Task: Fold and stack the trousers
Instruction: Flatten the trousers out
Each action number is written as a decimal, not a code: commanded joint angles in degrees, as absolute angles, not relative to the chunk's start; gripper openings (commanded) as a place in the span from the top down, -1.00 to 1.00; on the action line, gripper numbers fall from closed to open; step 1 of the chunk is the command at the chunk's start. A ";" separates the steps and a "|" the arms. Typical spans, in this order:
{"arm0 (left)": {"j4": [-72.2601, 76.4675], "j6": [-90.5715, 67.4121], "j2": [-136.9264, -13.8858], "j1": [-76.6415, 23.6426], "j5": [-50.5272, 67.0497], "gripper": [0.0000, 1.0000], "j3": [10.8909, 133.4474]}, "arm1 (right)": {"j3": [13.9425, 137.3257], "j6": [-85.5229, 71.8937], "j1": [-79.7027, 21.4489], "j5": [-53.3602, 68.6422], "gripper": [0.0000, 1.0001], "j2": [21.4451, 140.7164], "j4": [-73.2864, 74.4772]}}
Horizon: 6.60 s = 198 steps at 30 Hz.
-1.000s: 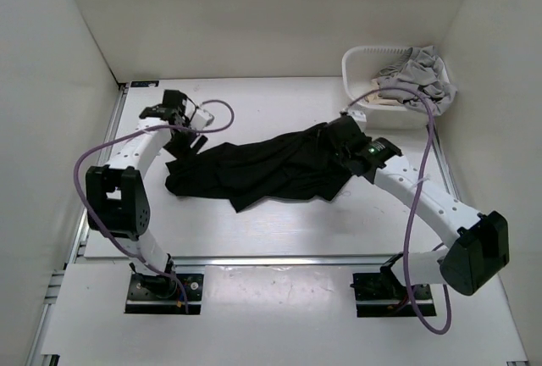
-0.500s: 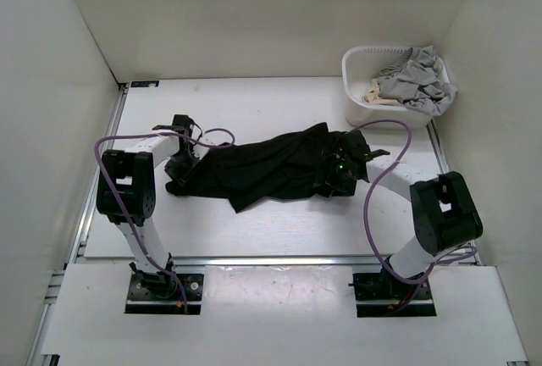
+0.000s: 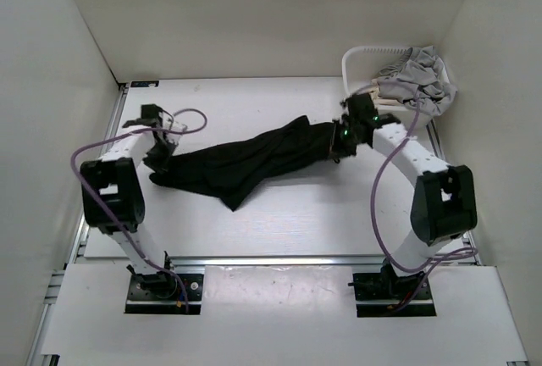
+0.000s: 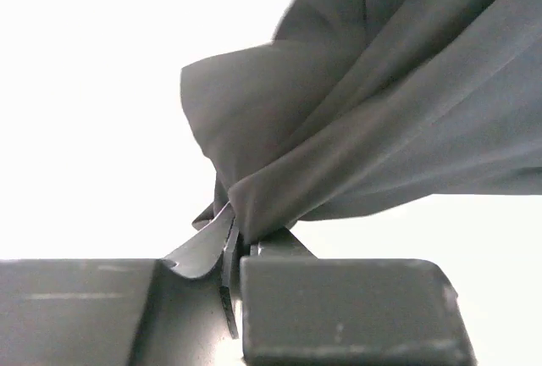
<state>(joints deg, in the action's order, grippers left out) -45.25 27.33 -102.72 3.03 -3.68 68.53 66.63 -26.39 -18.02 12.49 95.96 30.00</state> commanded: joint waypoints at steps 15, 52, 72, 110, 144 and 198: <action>-58.54 39.02 -77.95 7.65 2.63 0.72 97.03 | 107.05 -12.83 -18.19 18.10 1.00 65.40 55.72; -39.90 31.13 -106.59 -13.54 2.71 -1.00 75.56 | 63.27 -26.28 -4.22 15.03 -0.86 96.04 23.65; -43.40 31.27 -99.69 -5.47 -1.67 0.72 77.00 | 60.03 -29.27 1.49 6.70 1.00 86.80 30.12; -62.31 33.05 -117.44 24.51 4.47 -0.52 105.40 | 75.77 -22.06 13.45 4.92 -0.39 84.21 58.62; -54.48 25.13 -110.04 20.48 19.07 0.72 77.51 | 67.41 -29.09 13.45 5.19 -0.31 95.17 41.84; -73.65 40.51 -112.24 30.50 6.95 0.72 94.97 | 62.82 -30.32 21.69 9.93 1.00 77.53 50.71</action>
